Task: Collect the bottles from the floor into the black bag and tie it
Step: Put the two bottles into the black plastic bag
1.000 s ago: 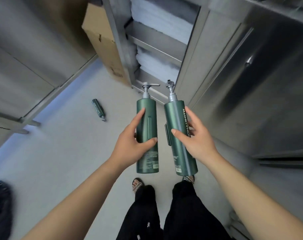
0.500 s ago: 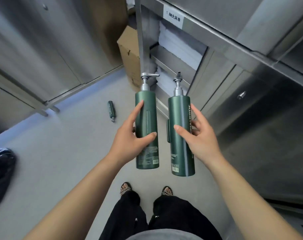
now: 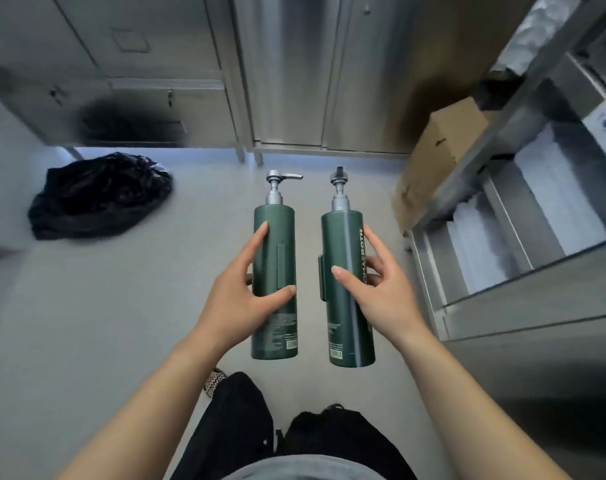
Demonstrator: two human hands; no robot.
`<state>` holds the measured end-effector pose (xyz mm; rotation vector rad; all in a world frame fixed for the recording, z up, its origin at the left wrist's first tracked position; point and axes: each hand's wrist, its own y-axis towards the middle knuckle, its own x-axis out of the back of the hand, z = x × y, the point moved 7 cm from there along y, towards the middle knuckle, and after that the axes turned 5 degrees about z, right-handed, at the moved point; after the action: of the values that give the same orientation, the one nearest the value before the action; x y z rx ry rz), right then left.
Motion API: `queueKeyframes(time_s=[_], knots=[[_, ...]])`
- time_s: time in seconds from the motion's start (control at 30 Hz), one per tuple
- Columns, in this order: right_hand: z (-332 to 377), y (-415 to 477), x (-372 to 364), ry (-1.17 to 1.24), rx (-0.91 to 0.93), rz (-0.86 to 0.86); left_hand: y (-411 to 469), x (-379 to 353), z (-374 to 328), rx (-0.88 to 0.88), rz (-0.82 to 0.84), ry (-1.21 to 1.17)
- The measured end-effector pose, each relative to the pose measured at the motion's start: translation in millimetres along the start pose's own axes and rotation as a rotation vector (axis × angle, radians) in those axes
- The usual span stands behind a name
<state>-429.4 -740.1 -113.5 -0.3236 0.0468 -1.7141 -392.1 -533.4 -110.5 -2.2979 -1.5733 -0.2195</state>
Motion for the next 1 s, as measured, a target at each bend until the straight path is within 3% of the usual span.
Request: queueKeyframes(time_s=[0.2, 0.47, 0.7, 1.0], knots=[[39, 48, -119, -0.038, 0.065, 0.14, -9, 112, 36, 0.04, -0.177, -0.048], [89, 99, -314, -0.048, 0.123, 0.384, -38, 291, 90, 0.113, -0.393, 0.09], [95, 152, -384, -0.086, 0.074, 0.43, -24, 361, 139, 0.189, -0.549, -0.033], [135, 286, -459, -0.107, 0.061, 0.503, 90, 450, 141, 0.2, -0.637, -0.065]])
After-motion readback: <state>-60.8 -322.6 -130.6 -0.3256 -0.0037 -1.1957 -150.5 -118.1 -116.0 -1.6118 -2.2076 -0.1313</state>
